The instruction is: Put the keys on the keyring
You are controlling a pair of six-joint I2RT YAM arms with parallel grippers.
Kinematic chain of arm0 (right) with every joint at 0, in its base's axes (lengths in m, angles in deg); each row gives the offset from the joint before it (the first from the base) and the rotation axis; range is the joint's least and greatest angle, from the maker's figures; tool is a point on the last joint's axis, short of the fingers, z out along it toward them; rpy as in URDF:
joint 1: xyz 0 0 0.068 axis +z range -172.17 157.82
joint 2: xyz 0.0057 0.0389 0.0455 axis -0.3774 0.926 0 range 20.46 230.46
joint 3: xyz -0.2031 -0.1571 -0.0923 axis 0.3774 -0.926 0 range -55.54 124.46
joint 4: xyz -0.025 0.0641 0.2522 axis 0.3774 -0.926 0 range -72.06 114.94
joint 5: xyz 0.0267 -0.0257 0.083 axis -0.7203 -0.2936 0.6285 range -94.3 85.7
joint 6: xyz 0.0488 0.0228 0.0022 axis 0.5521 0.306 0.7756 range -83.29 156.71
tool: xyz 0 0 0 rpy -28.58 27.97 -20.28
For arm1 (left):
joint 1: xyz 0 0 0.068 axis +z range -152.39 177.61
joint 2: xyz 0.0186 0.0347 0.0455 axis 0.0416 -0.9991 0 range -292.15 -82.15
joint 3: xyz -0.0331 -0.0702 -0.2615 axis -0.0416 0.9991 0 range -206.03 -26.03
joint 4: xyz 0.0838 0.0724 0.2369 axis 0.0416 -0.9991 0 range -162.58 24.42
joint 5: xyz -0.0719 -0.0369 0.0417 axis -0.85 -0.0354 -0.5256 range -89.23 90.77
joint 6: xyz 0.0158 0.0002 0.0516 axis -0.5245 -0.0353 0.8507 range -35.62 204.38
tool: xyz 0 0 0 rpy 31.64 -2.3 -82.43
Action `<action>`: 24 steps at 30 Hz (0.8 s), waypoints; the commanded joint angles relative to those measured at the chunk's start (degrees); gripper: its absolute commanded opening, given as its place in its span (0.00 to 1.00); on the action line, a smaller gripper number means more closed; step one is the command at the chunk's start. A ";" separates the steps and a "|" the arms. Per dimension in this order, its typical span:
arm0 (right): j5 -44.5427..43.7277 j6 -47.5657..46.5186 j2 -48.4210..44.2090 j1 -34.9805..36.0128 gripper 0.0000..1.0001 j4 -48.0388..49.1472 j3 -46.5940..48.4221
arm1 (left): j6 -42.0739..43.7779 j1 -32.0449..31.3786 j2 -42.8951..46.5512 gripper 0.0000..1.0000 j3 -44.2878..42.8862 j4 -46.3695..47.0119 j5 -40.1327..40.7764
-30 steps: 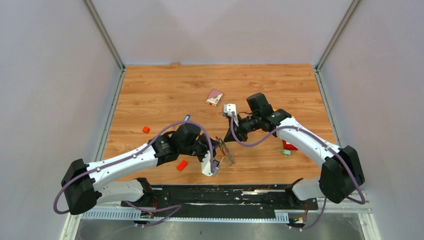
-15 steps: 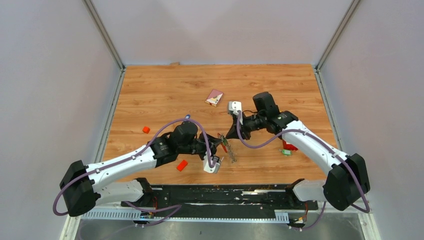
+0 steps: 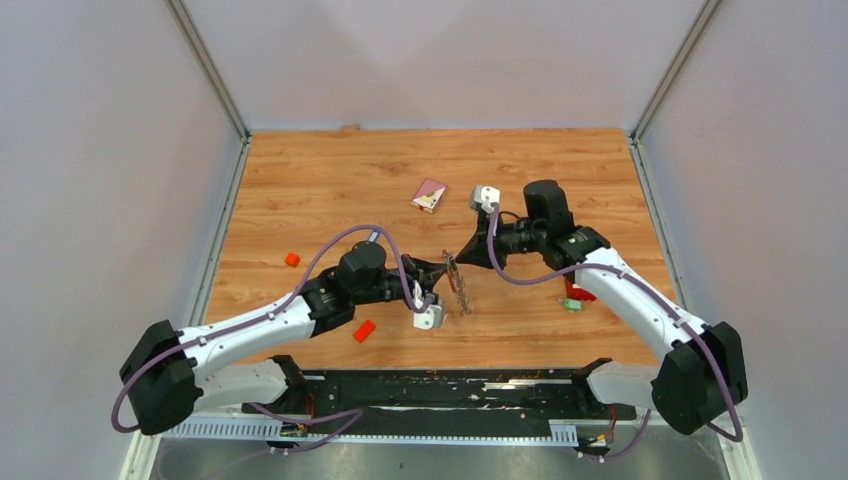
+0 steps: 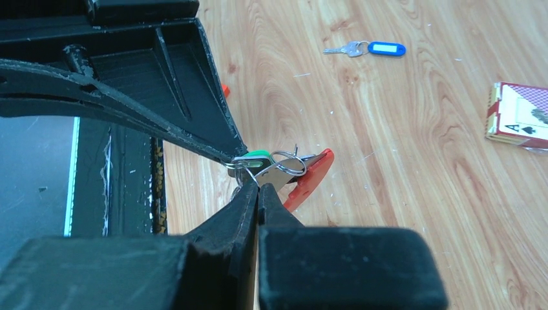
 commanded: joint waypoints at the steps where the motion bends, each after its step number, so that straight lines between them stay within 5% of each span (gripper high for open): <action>1: -3.01 5.02 -2.83 -1.58 0.00 9.80 0.37 | -6.58 -0.16 -1.40 0.00 1.37 2.03 -0.50; 12: -7.17 10.58 -3.41 -1.57 0.00 13.92 -0.92 | -10.66 -0.18 -5.52 0.00 -1.41 2.75 0.44; 24: -6.40 6.53 -5.35 -1.57 0.00 14.11 -2.09 | -14.24 -0.12 -5.91 0.03 -2.31 3.56 3.17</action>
